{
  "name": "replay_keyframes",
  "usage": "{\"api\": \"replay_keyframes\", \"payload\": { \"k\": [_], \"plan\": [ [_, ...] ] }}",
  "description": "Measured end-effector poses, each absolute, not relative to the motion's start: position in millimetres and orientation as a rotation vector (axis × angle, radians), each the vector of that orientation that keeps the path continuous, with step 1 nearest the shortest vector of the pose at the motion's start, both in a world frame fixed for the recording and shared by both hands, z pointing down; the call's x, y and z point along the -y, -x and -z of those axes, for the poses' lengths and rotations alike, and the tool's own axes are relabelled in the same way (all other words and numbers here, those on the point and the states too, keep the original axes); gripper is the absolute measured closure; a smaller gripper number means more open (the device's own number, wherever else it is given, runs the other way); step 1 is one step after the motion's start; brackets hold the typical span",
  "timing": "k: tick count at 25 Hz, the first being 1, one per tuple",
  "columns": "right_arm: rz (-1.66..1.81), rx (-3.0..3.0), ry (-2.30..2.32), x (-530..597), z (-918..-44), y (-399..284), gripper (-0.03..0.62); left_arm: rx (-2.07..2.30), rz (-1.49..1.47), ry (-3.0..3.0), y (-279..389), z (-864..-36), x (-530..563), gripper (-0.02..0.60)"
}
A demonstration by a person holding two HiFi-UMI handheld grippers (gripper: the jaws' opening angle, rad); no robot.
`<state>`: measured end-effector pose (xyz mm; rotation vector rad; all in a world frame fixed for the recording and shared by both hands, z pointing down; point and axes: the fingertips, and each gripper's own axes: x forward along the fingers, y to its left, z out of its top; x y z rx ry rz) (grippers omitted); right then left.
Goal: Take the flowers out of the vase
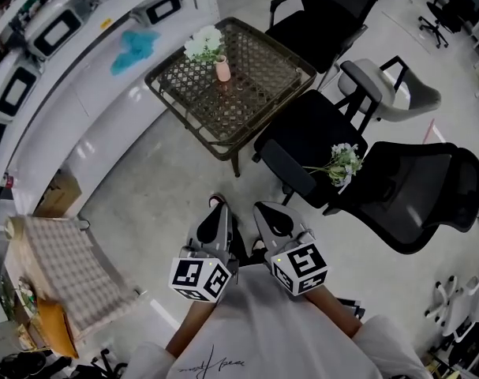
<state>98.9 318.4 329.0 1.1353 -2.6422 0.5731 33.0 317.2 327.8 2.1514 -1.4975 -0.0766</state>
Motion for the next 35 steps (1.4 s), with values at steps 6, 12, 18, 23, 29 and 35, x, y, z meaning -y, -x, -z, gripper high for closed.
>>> {"api": "replay_keyframes", "payload": {
  "k": [6, 12, 18, 23, 29, 35],
  "plan": [
    [-0.567, 2.633, -1.107, -291, -337, -80, 0.586, 1.476, 0.069, -2.157, -23, -333, -284, 0.58],
    [-0.582, 2.616, -1.115, -250, -341, -54, 0.588, 1.456, 0.053, -2.168, 0, -334, -243, 0.58],
    [-0.557, 2.591, -1.164, -211, -336, -28, 0.586, 1.387, 0.02, -2.238, 14, -329, -196, 0.58],
    [-0.55, 2.585, -1.2, -182, -331, -10, 0.588, 1.36, 0.005, -2.274, 28, -324, -160, 0.58],
    [-0.53, 2.535, -1.289, -141, -330, 7, 0.588, 1.322, -0.001, -2.308, 53, -320, -123, 0.58],
    [-0.511, 2.509, -1.347, -108, -329, 30, 0.587, 1.242, -0.009, -2.378, 64, -315, -97, 0.58]
  ]
}}
